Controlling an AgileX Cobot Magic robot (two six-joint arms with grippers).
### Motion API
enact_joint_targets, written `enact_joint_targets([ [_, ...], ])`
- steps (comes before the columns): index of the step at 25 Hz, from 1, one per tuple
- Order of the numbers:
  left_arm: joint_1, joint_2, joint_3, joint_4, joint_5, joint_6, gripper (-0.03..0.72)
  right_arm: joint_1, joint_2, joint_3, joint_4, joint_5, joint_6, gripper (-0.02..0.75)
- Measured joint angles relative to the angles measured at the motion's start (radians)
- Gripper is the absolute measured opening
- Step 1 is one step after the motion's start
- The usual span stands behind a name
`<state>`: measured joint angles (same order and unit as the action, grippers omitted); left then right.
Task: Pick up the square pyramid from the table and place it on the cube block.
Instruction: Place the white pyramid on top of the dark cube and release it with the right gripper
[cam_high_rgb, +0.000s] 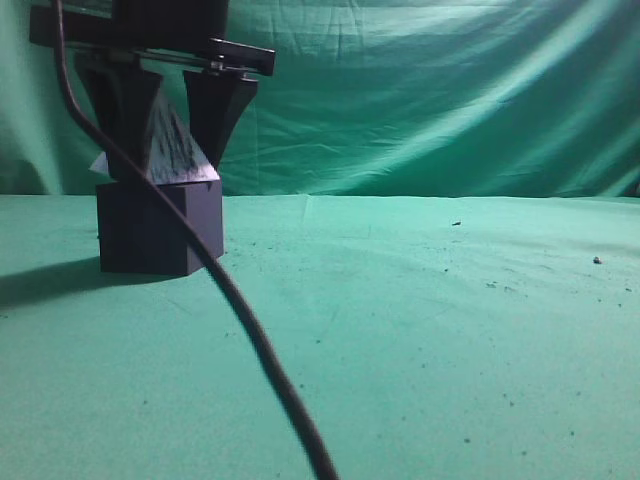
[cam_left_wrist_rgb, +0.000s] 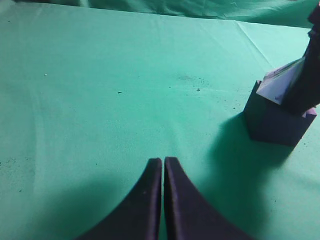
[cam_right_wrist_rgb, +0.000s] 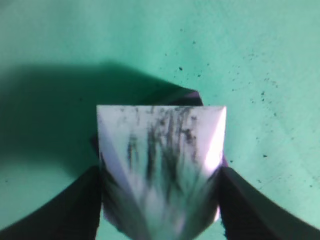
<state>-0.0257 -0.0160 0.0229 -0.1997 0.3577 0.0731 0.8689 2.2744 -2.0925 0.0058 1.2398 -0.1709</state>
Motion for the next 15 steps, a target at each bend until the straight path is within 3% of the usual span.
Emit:
enact_joint_targets([
  [1,0.000,0.000,0.000,0.000,0.000,0.000,0.000,0.000,0.000,-0.008,0.000,0.000,0.000,0.429],
  [4,0.000,0.000,0.000,0.000,0.000,0.000,0.000,0.000,0.004,-0.050,0.000,0.001,-0.001,0.596],
  [6,0.000,0.000,0.000,0.000,0.000,0.000,0.000,0.000,-0.001,-0.079,0.000,0.003,0.005,0.657],
  [12,0.000,0.000,0.000,0.002,0.000,0.000,0.000,0.000,-0.095,-0.090,0.008,0.006,0.027,0.645],
  [15,0.000,0.000,0.000,0.002,0.000,0.000,0.000,0.000,-0.180,-0.090,0.008,0.011,0.069,0.427],
])
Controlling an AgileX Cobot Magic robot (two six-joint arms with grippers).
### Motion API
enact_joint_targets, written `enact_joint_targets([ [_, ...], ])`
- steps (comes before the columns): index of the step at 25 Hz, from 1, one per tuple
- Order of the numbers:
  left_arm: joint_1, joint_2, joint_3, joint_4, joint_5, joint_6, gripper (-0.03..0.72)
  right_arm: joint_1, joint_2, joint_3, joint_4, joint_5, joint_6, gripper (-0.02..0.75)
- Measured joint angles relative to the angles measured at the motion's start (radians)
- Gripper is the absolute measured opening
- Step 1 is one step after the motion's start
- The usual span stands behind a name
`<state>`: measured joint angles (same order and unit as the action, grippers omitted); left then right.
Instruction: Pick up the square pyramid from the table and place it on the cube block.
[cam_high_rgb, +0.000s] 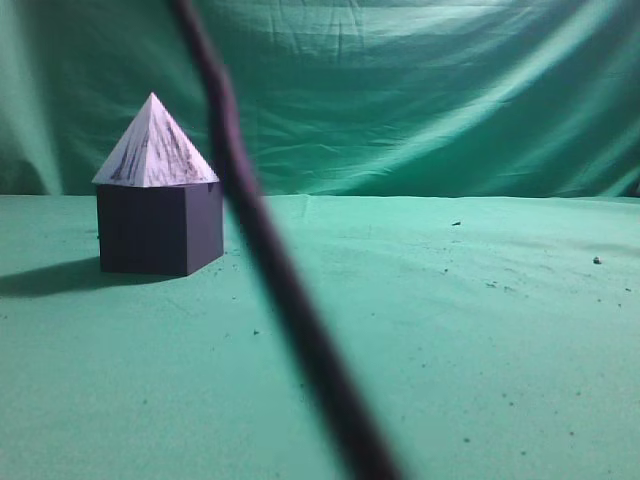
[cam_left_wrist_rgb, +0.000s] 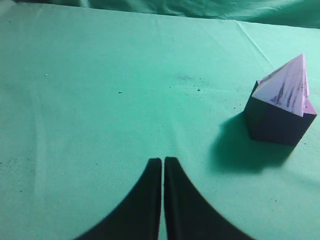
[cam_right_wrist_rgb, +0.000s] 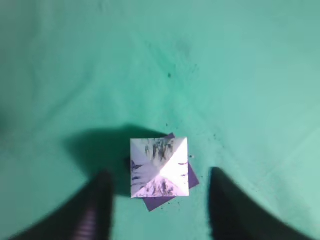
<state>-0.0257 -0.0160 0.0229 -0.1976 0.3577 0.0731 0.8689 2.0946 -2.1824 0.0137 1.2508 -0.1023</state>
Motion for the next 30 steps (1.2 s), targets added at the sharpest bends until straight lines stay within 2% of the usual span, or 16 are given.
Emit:
enact_joint_targets([
  [3,0.000,0.000,0.000,0.000,0.000,0.000,0.000,0.000,-0.123,0.000,0.000,0.003,0.018,0.136],
  [5,0.000,0.000,0.000,0.000,0.000,0.000,0.000,0.000,-0.204,0.000,0.001,0.009,0.020,0.064],
  [6,0.000,0.000,0.000,0.000,0.000,0.000,0.000,0.000,-0.247,0.000,0.001,0.011,0.020,0.074],
  [7,0.000,0.000,0.000,0.000,0.000,0.000,0.000,0.000,-0.288,0.000,0.001,0.017,0.020,0.000],
  [12,0.000,0.000,0.000,0.000,0.000,0.000,0.000,0.000,-0.486,0.093,0.001,0.038,0.016,0.000],
  [19,0.000,0.000,0.000,0.000,0.000,0.000,0.000,0.000,-0.836,0.483,0.005,0.015,0.016,0.000],
  [25,0.000,0.000,0.000,0.000,0.000,0.000,0.000,0.000,-1.173,0.857,0.059,-0.128,0.016,0.000],
  [30,0.000,0.000,0.000,0.000,-0.002,0.000,0.000,0.000,-1.446,1.067,0.084,-0.212,0.016,0.000],
])
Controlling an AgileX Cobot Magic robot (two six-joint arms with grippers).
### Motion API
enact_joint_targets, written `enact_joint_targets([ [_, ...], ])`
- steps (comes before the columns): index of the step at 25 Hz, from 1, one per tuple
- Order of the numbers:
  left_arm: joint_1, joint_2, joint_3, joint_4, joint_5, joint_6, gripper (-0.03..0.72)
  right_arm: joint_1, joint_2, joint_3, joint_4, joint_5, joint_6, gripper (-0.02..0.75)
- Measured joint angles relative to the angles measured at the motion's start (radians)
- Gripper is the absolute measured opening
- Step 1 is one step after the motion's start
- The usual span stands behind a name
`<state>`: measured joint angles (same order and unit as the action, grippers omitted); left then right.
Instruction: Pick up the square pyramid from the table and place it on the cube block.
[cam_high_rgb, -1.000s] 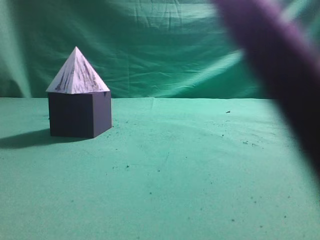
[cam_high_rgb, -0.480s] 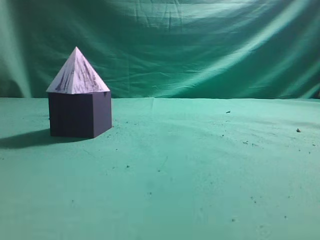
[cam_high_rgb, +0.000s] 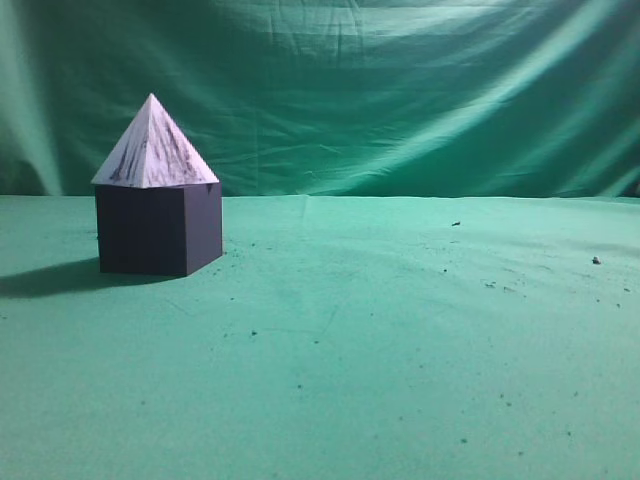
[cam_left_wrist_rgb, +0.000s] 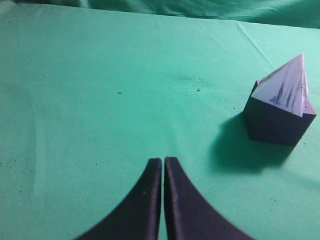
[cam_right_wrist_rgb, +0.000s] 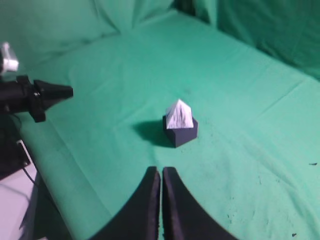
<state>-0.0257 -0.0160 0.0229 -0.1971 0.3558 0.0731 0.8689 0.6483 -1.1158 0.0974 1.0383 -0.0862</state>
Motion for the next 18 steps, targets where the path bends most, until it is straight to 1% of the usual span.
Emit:
enact_joint_targets([
  [2,0.000,0.000,0.000,0.000,0.000,0.000,0.000,0.000,-0.113,0.055,0.002,-0.007,0.000,0.000],
  [6,0.000,0.000,0.000,0.000,0.000,0.000,0.000,0.000,-0.284,0.088,0.006,0.035,0.006,0.000],
  [9,0.000,0.000,0.000,0.000,0.000,0.000,0.000,0.000,-0.371,0.124,0.007,0.005,0.008,0.000],
  [12,0.000,0.000,0.000,0.000,0.000,0.000,0.000,0.000,-0.421,0.222,-0.023,-0.082,0.008,0.000],
  [14,0.000,0.000,0.000,0.000,0.000,0.000,0.000,-0.013,-0.448,0.313,-0.057,-0.191,0.008,0.000],
  [16,0.000,0.000,0.000,0.000,0.000,0.000,0.000,-0.069,-0.486,0.431,-0.078,-0.315,0.008,0.000],
  [18,0.000,0.000,0.000,0.000,0.000,0.000,0.000,-0.149,-0.527,0.542,-0.089,-0.438,0.008,0.000],
])
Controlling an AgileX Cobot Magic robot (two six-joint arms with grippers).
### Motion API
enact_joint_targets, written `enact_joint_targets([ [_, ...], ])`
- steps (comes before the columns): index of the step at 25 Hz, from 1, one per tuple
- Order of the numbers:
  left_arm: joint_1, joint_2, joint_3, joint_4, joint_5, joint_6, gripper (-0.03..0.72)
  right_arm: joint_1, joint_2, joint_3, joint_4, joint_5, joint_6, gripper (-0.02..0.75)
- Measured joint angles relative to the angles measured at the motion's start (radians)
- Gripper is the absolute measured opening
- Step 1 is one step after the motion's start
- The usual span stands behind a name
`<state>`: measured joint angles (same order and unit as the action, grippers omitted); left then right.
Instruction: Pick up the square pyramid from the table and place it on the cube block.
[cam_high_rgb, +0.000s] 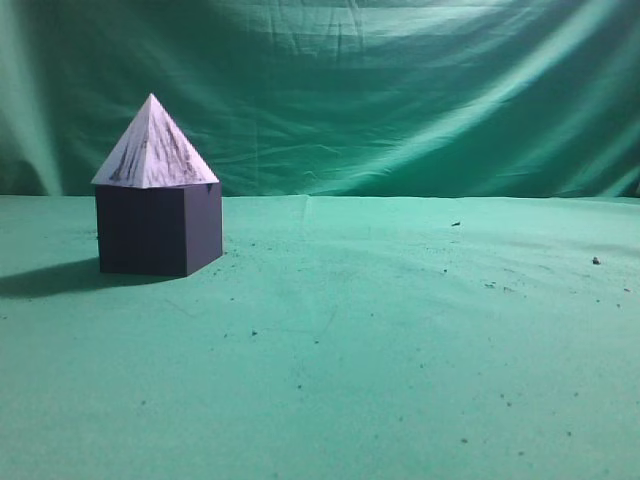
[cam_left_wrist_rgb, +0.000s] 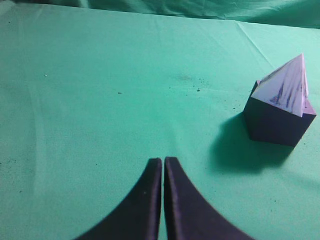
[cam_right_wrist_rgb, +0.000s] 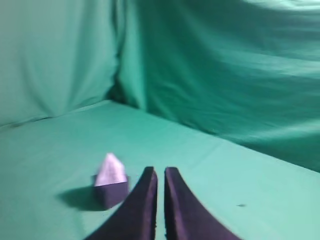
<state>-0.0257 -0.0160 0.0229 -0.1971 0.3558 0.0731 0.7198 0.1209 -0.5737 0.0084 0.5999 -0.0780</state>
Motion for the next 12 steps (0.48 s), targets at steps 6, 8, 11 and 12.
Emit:
enact_joint_targets([
  [6,0.000,0.000,0.000,0.000,0.000,0.000,0.000,-0.291,-0.109,0.309,-0.009,-0.189,0.000,0.000],
  [8,0.000,0.000,0.000,0.000,0.000,0.000,0.000,-0.383,-0.129,0.377,-0.009,-0.197,0.000,0.000],
  [11,0.000,0.000,0.000,0.000,0.000,0.000,0.000,-0.489,-0.130,0.451,-0.006,-0.203,0.000,0.000],
  [12,0.000,0.000,0.000,0.000,0.000,0.000,0.000,-0.517,-0.130,0.471,-0.006,-0.205,0.000,0.000],
])
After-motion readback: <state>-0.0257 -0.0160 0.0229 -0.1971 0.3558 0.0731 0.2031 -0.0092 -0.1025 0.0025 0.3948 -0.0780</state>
